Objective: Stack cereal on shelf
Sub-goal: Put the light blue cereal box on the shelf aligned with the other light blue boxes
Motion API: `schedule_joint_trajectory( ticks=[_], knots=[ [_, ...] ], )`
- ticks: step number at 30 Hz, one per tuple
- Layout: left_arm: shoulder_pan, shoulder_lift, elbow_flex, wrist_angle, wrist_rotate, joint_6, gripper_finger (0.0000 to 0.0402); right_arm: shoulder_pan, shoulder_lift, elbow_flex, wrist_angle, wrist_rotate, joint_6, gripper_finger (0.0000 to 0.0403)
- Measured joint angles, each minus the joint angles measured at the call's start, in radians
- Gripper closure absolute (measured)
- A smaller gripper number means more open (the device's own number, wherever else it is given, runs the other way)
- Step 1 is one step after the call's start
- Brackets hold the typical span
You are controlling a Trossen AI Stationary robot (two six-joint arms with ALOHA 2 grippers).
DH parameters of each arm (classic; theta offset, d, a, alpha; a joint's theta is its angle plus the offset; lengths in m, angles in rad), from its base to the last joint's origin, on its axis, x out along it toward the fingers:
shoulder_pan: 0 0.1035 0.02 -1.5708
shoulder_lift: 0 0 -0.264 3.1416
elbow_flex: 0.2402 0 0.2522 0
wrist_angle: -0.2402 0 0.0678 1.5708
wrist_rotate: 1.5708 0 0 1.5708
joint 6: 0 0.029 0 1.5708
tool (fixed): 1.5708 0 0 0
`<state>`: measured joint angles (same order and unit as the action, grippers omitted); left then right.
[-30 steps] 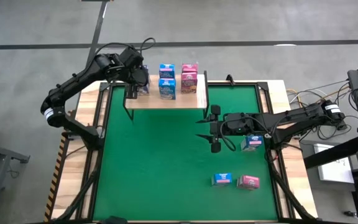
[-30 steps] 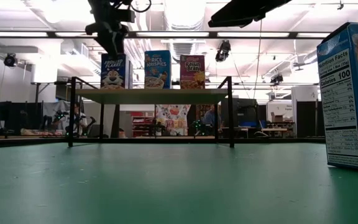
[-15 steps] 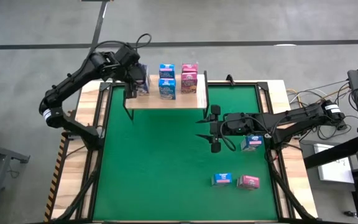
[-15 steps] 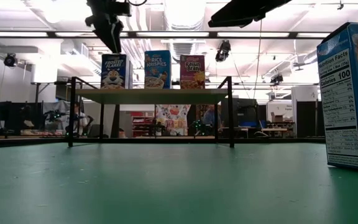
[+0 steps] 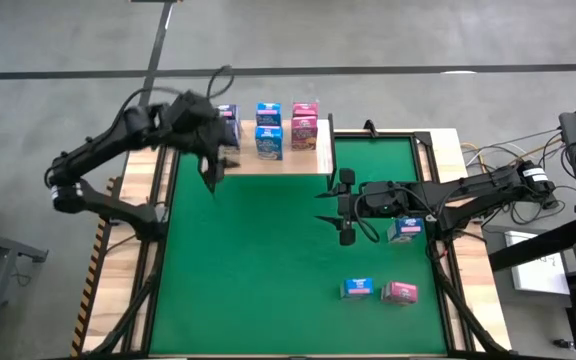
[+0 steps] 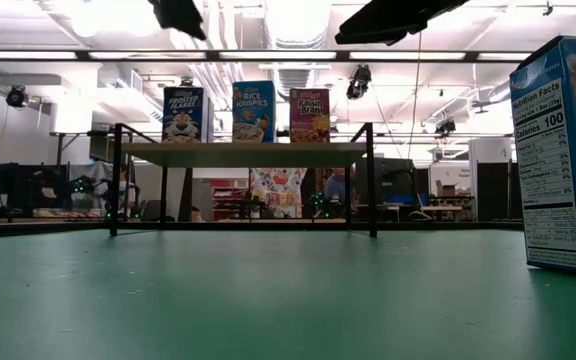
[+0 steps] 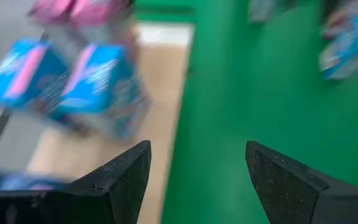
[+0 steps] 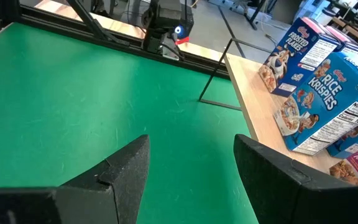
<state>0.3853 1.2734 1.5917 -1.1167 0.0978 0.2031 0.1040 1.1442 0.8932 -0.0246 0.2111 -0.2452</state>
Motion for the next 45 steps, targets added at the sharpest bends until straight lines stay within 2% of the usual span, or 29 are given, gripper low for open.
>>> schedule_joint_trajectory(
  ticks=[4, 10, 13, 18, 23, 29, 35, 41, 45],
  knots=[
    [-0.15, -0.107, -0.17, 0.175, -0.012, -0.068, 0.0157, 0.0, 0.0, 0.0, 0.001, 0.0, 0.002, 0.0179],
    [-0.333, -0.247, -0.468, 0.479, -0.144, -0.136, 0.0157, 0.0, 0.001, 0.0, 0.008, 0.0, 0.042, 0.0179],
    [-0.382, -0.286, -0.593, 0.636, -0.183, -0.143, 0.0157, 0.0, 0.002, 0.0, 0.008, 0.0, 0.1, 0.0179],
    [-0.4, -0.314, -0.743, 0.841, -0.191, -0.137, 0.0157, 0.0, 0.002, 0.018, -0.011, 0.0, 0.226, 0.0179],
    [-0.399, -0.319, -0.818, 0.892, -0.212, -0.148, 0.0157, 0.004, 0.016, 0.098, -0.167, -0.019, 0.359, 0.0179],
    [-0.398, -0.318, -0.851, 0.892, -0.223, -0.211, 0.0157, 0.019, 0.094, 0.237, -0.447, -0.124, 0.501, 0.0179],
    [-0.398, -0.324, -0.856, 0.894, -0.223, -0.263, 0.0157, 0.054, 0.244, 0.443, -0.796, -0.262, 0.641, 0.0179],
    [-0.399, -0.347, -0.858, 0.899, -0.223, -0.316, 0.0157, 0.13, 0.425, 0.692, -1.164, -0.272, 0.698, 0.0179],
    [-0.403, -0.381, -0.872, 0.925, -0.223, -0.356, 0.0157, 0.183, 0.521, 0.813, -1.339, -0.271, 0.686, 0.0179]
  ],
)
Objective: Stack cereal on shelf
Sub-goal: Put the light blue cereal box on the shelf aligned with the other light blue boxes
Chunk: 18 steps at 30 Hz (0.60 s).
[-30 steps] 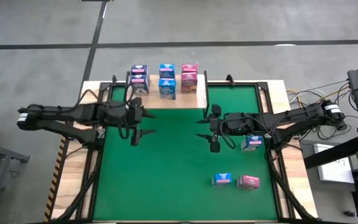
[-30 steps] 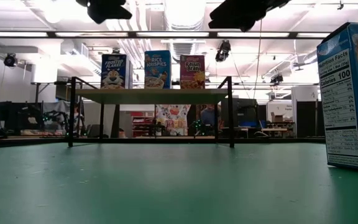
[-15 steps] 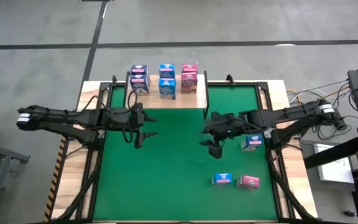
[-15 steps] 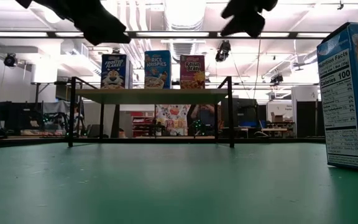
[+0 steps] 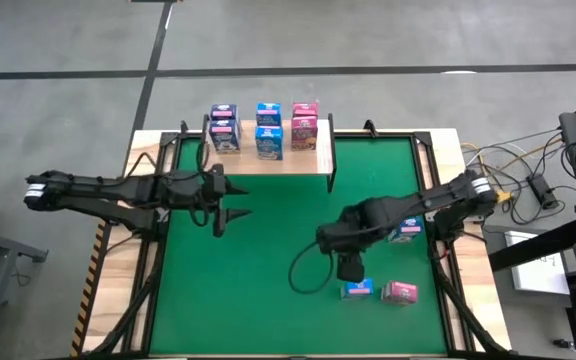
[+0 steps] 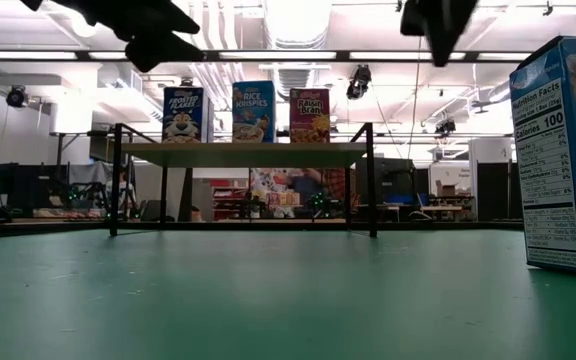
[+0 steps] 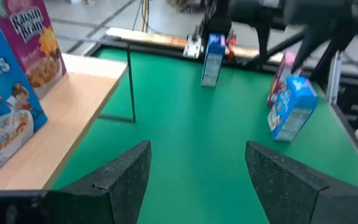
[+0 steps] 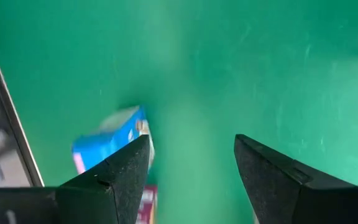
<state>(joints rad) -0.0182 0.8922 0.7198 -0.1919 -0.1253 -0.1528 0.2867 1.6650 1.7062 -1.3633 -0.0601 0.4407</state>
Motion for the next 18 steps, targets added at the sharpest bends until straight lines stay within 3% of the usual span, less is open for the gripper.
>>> schedule_joint_trajectory(
  ticks=[4, 13, 18],
  knots=[
    [-0.014, -0.034, -0.044, 0.062, 0.0, -0.004, 0.0157, 0.085, 0.041, 0.04, -0.024, 0.028, 0.015, 0.0179],
    [-0.027, -0.107, -0.101, 0.089, 0.001, -0.04, 0.0157, 0.297, 0.04, 0.04, 0.003, 0.28, 0.214, 0.0179],
    [-0.027, -0.116, -0.099, 0.104, 0.001, -0.03, 0.0157, 0.338, 0.04, 0.027, 0.049, 0.304, 0.315, 0.0179]
  ],
)
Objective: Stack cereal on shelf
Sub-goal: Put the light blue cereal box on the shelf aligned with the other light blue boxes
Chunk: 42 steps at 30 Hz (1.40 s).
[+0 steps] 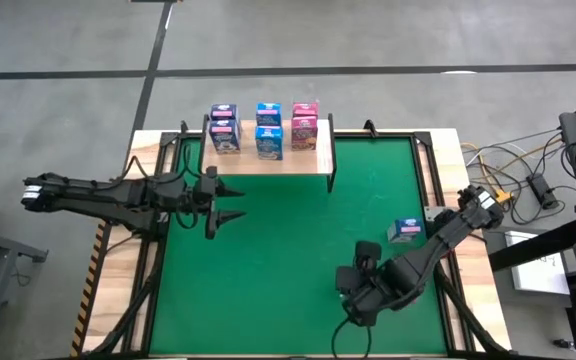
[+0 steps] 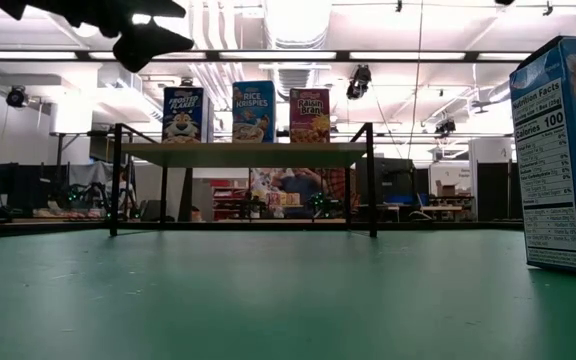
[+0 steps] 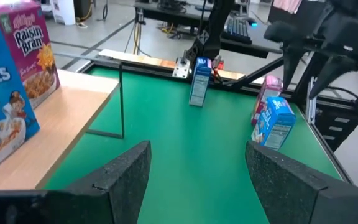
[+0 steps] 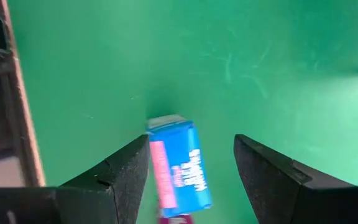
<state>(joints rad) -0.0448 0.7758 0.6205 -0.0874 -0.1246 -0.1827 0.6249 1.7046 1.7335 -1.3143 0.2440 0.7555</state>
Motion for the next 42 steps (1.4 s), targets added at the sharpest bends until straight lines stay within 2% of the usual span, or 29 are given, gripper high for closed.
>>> schedule_joint_trajectory(
  ticks=[7, 14, 25, 33, 42],
  knots=[
    [0.0, 0.028, 0.0, 0.036, 0.0, 0.016, 0.0157, 0.041, 0.001, -0.078, 0.015, -0.024, 0.099, 0.0179],
    [0.001, 0.044, 0.0, 0.044, 0.0, 0.017, 0.0157, 0.049, 0.001, -0.149, 0.025, -0.039, 0.061, 0.0179],
    [0.001, 0.046, 0.0, 0.043, 0.0, 0.017, 0.0157, 0.047, 0.0, -0.187, 0.101, -0.077, 0.012, 0.0179],
    [0.001, 0.05, 0.0, 0.043, 0.001, 0.017, 0.0157, 0.033, -0.002, -0.228, 0.11, -0.056, -0.014, 0.0179],
    [0.001, 0.05, 0.0, 0.042, 0.001, 0.017, 0.0157, 0.023, -0.015, -0.209, 0.101, -0.078, -0.009, 0.0179]
  ],
)
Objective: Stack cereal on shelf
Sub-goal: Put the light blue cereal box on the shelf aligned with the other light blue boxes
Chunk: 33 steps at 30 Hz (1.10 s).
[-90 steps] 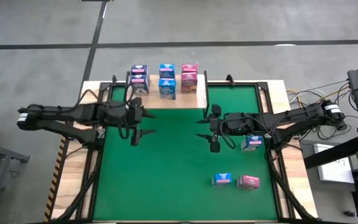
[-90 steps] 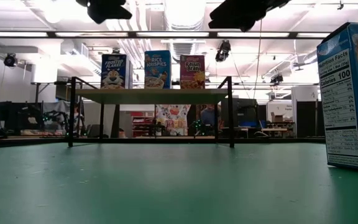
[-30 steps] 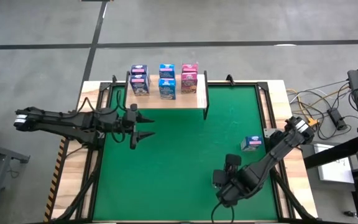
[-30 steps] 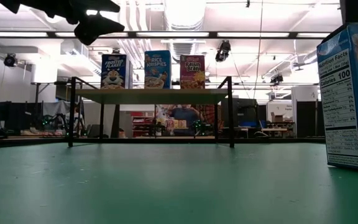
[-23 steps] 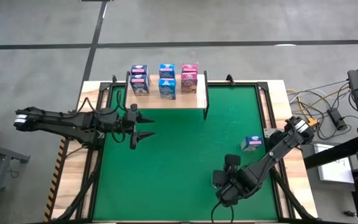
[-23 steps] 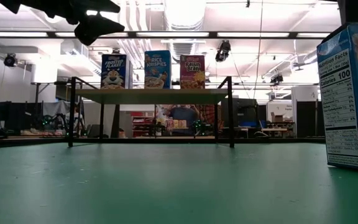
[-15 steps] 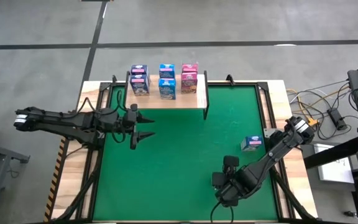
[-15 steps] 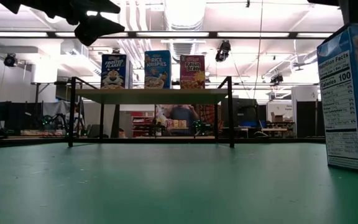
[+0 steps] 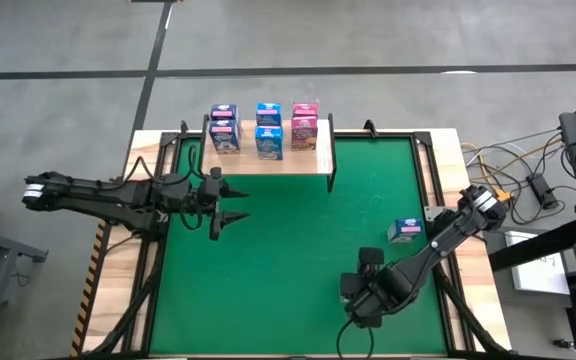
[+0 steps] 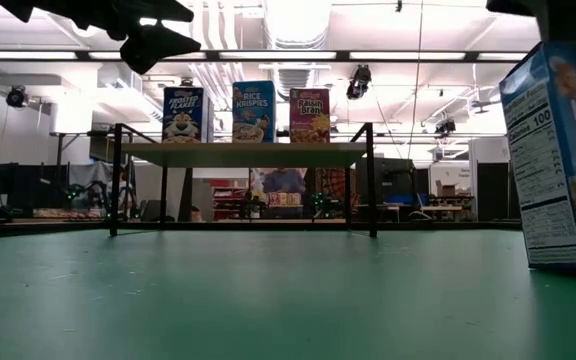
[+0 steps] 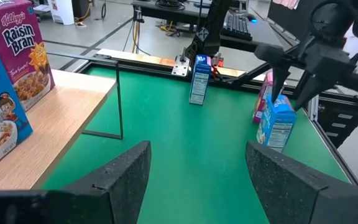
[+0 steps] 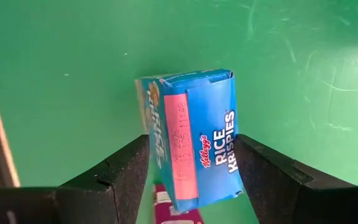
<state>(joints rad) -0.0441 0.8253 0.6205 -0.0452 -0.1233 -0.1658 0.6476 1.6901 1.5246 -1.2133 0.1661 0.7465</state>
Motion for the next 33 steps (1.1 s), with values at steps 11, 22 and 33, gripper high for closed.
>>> schedule_joint_trajectory(
  ticks=[11, 22, 33],
  knots=[
    [0.0, 0.018, 0.0, 0.0, 0.0, 0.0, 0.0157, 0.0, -0.01, 0.005, -0.004, 0.013, 0.038, 0.0179],
    [0.0, 0.02, 0.0, 0.0, 0.001, 0.0, 0.0157, 0.0, 0.024, -0.004, 0.064, 0.013, -0.037, 0.0179],
    [0.0, 0.02, 0.0, 0.0, 0.001, 0.0, 0.0157, -0.007, 0.027, -0.005, 0.074, 0.014, -0.067, 0.0211]
  ],
)
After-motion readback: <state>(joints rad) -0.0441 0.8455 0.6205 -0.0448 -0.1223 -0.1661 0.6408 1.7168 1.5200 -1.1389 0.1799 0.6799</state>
